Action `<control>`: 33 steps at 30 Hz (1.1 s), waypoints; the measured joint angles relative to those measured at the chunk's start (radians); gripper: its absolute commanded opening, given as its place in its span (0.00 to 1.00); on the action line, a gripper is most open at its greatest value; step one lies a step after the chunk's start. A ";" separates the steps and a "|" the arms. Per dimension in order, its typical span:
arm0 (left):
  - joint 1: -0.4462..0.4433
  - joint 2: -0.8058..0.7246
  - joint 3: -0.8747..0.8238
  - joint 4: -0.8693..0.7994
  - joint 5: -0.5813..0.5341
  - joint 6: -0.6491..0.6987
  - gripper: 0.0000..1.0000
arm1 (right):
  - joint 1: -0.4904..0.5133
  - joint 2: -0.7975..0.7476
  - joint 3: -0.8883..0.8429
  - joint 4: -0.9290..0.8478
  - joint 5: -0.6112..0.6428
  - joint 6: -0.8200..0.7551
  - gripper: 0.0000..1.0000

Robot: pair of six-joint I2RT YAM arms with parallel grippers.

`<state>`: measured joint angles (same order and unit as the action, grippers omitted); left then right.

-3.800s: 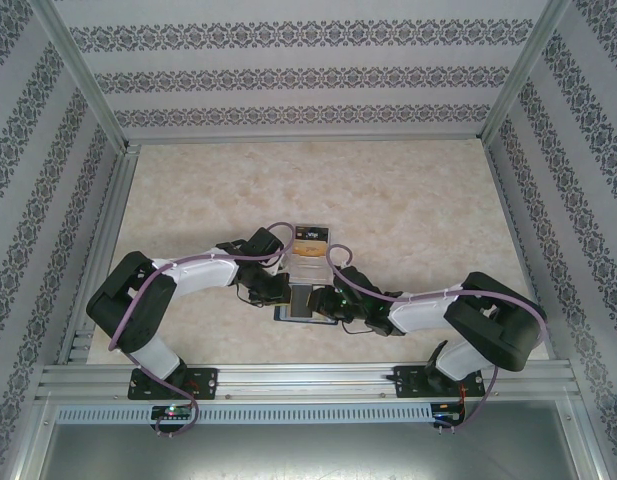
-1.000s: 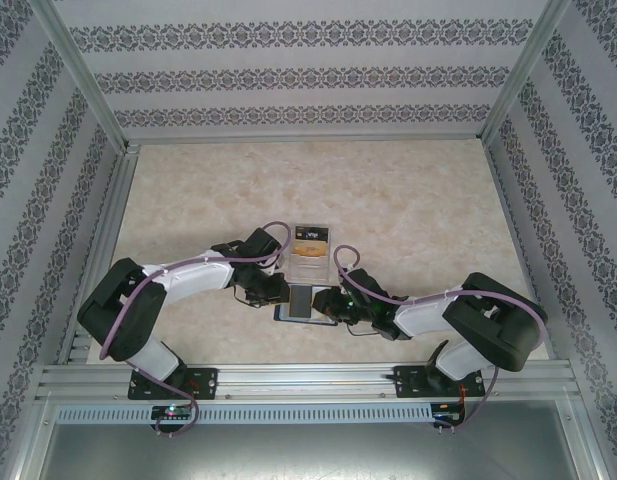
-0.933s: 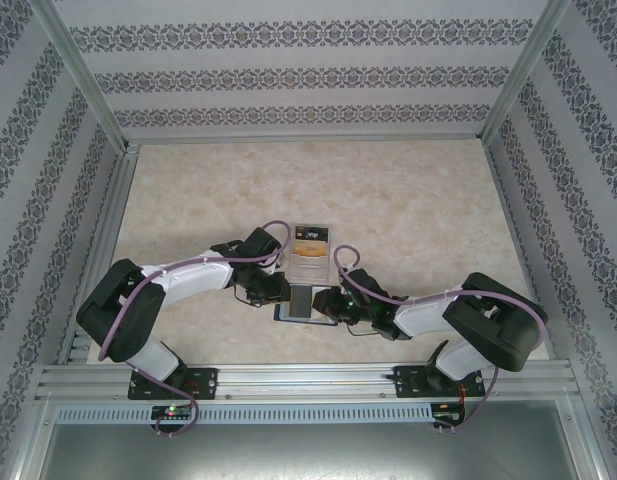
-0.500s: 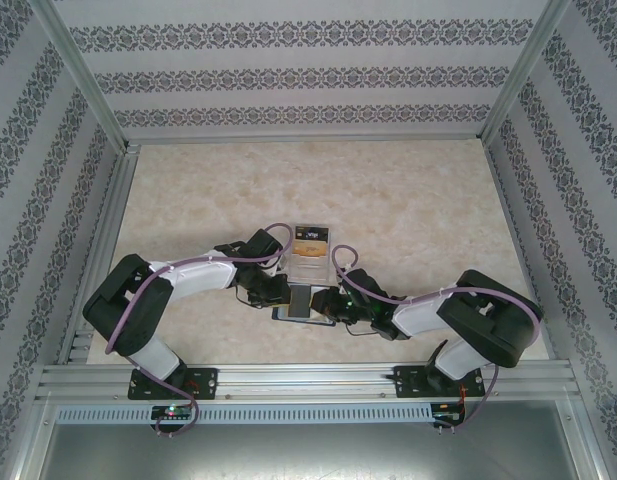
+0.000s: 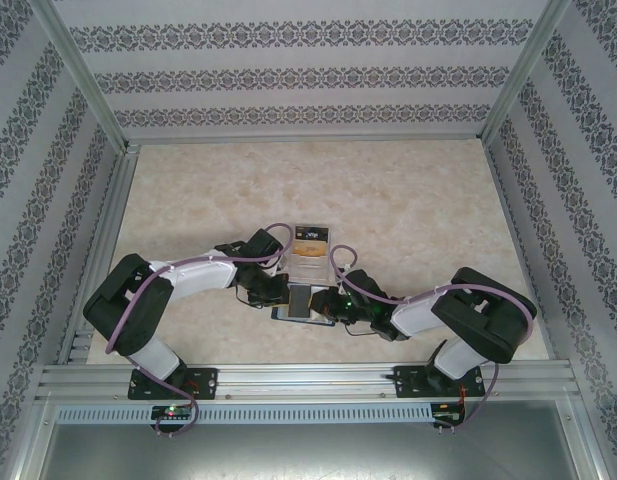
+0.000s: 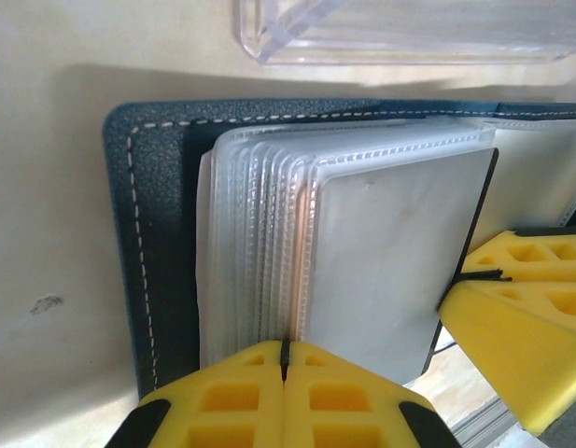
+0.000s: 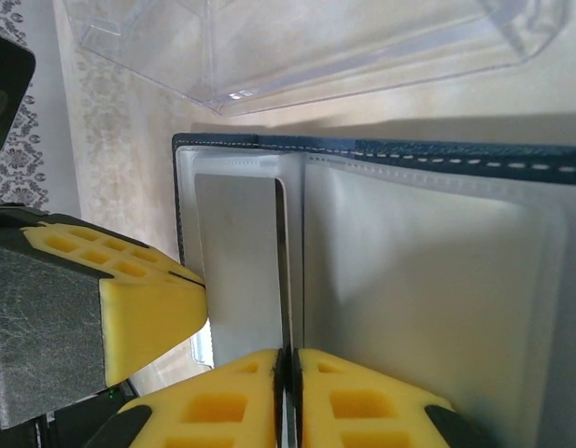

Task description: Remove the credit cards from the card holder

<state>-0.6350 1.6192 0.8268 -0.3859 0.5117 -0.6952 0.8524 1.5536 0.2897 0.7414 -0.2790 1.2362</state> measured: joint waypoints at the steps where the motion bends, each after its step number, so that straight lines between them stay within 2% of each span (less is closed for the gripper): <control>1: 0.000 0.007 0.008 -0.008 0.000 0.000 0.00 | 0.000 0.000 -0.002 0.005 0.000 0.000 0.18; 11: 0.000 0.027 0.029 -0.023 0.003 0.000 0.00 | -0.013 -0.003 -0.029 0.052 -0.002 0.015 0.19; 19: 0.000 0.032 0.033 -0.026 0.005 0.000 0.00 | -0.013 0.003 -0.038 0.069 -0.003 0.019 0.15; 24: 0.000 0.032 0.033 -0.026 0.005 0.000 0.00 | -0.020 0.031 -0.038 0.093 -0.019 0.030 0.00; 33: 0.000 0.036 0.037 -0.029 0.004 0.000 0.00 | -0.027 0.037 -0.053 0.127 -0.026 0.037 0.00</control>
<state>-0.6350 1.6550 0.8635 -0.4145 0.5156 -0.6952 0.8257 1.5902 0.2367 0.8680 -0.3046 1.2736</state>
